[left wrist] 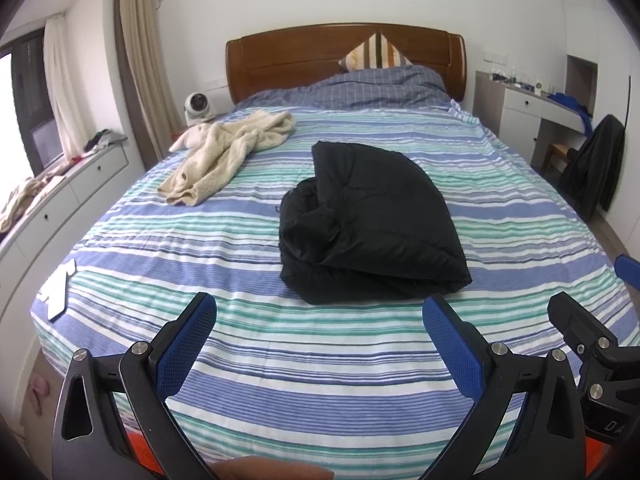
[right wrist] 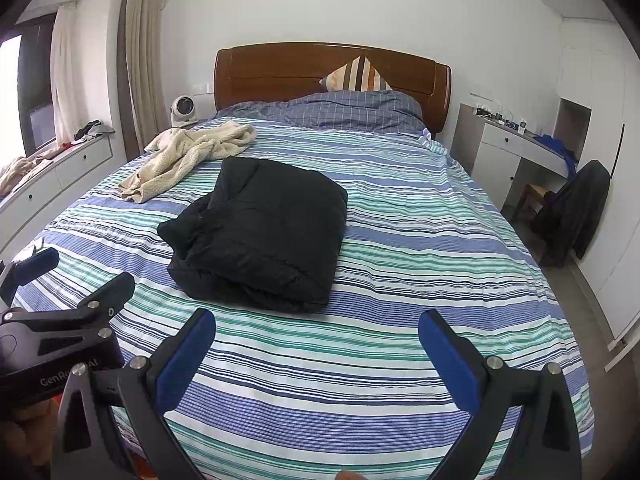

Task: Fold large clothes

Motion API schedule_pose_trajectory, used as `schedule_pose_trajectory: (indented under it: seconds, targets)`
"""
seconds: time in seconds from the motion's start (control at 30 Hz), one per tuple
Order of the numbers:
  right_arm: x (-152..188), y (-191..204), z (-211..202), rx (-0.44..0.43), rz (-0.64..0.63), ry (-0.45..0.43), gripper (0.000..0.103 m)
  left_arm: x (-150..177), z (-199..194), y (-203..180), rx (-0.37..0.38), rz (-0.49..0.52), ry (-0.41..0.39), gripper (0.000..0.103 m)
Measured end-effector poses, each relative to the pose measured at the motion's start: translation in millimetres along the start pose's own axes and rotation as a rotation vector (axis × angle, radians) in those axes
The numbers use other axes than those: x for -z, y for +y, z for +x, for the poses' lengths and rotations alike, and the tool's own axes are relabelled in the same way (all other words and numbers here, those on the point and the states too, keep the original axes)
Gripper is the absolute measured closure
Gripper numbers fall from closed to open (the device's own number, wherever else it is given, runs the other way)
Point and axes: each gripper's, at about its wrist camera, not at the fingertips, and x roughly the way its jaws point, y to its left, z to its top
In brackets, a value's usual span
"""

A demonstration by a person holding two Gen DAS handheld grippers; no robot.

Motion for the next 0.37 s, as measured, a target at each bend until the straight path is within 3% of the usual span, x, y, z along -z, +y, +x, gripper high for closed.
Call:
schedule_pose_trajectory:
  seconds: [0.37]
  targets:
    - [2.3, 0.6, -0.1, -0.005, -0.001, 0.01, 0.0, 4.1, -0.3, -5.0, 0.005, 0.016, -0.001, 0.001]
